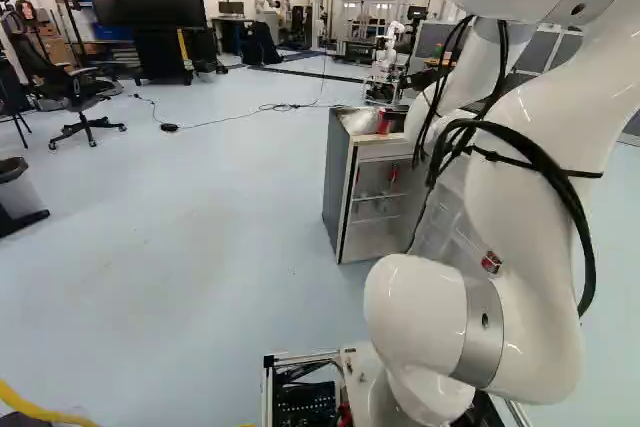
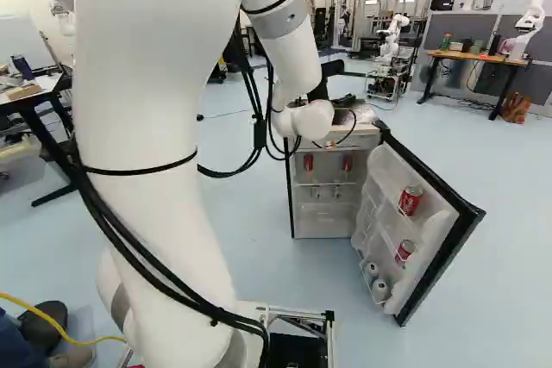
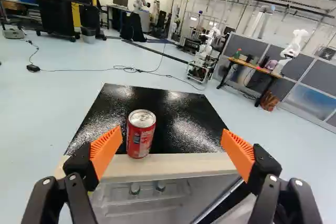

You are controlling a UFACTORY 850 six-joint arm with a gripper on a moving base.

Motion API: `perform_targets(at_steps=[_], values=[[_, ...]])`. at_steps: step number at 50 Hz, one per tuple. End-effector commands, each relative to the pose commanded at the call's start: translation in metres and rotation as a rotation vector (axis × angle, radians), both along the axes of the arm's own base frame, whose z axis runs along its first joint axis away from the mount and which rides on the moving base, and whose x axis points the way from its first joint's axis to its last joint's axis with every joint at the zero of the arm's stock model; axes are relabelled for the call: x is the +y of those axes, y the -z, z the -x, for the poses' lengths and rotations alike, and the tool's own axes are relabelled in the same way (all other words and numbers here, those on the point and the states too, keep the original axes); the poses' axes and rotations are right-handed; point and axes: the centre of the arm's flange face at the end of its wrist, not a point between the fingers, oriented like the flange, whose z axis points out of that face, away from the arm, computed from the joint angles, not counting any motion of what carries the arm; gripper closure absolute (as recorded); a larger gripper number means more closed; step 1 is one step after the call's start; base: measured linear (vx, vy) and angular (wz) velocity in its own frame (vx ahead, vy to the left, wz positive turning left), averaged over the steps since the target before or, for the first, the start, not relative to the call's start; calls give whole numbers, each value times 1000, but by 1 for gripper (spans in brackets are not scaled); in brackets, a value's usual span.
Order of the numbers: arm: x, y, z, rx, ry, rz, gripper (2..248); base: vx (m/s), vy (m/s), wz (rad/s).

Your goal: Grab a drink from the fridge

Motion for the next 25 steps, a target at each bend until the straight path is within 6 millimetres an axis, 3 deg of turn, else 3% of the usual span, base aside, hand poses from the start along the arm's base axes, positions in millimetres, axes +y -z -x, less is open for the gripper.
perform_targets(at_steps=[25], values=[[-40, -15, 18, 82, 127, -8, 3, 0, 0, 0]])
